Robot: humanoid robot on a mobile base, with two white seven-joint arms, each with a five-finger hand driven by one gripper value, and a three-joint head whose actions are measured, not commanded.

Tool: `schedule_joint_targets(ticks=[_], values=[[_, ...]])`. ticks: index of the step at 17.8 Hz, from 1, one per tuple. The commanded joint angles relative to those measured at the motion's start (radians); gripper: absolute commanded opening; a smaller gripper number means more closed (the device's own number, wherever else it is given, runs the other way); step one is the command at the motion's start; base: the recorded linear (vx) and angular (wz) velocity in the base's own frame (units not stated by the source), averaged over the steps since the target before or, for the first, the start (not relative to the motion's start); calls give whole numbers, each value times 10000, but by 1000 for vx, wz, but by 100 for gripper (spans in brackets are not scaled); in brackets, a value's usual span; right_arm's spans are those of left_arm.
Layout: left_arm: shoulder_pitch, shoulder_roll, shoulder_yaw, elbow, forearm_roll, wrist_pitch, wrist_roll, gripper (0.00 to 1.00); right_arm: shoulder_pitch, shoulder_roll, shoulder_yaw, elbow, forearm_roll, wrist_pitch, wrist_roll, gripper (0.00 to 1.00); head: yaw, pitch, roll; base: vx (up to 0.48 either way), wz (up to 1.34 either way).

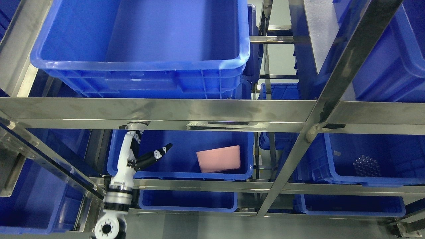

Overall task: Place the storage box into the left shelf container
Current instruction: 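Release the pink box and withdraw the left hand from the bin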

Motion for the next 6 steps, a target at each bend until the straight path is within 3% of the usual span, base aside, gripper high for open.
schedule_joint_targets(ticks=[1, 6], values=[[1150, 62, -262, -1479, 292, -159, 182, 100, 93, -175, -46, -175, 15, -8, 6, 100, 0, 0, 0, 0, 0], [1181, 62, -262, -1479, 292, -67, 167, 100, 93, -175, -46, -175, 15, -8, 6, 100, 0, 0, 0, 0, 0]])
